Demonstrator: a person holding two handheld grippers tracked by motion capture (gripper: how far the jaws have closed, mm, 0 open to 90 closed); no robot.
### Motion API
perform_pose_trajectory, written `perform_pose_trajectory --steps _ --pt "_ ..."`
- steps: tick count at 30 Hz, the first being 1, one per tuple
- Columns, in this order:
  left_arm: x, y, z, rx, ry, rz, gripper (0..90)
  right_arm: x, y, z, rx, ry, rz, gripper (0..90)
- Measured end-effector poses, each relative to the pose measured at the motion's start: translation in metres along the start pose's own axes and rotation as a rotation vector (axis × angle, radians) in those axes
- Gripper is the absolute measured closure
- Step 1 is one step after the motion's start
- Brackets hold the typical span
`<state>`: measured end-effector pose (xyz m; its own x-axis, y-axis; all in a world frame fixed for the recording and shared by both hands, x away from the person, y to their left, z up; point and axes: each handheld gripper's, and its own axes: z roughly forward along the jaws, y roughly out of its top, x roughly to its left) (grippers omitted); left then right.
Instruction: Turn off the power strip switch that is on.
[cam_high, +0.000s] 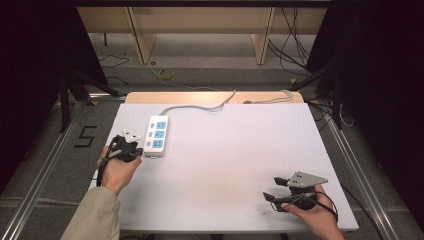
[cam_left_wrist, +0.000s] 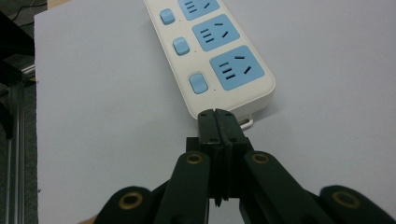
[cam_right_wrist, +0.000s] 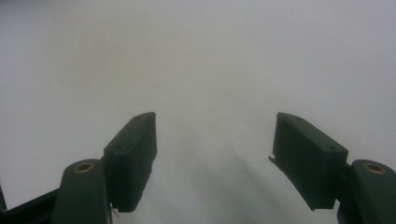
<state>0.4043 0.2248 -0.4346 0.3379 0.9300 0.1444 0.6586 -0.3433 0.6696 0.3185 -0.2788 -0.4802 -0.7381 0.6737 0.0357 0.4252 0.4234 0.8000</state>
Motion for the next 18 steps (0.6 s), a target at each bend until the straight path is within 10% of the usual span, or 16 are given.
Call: perform_pose_trajectory --steps 18 --pt "0.0030 0.0081 0.0048 0.002 0.014 0.002 89.9 -0.0003 -0.0001 0.0000 0.001 0.001 0.002 31.5"
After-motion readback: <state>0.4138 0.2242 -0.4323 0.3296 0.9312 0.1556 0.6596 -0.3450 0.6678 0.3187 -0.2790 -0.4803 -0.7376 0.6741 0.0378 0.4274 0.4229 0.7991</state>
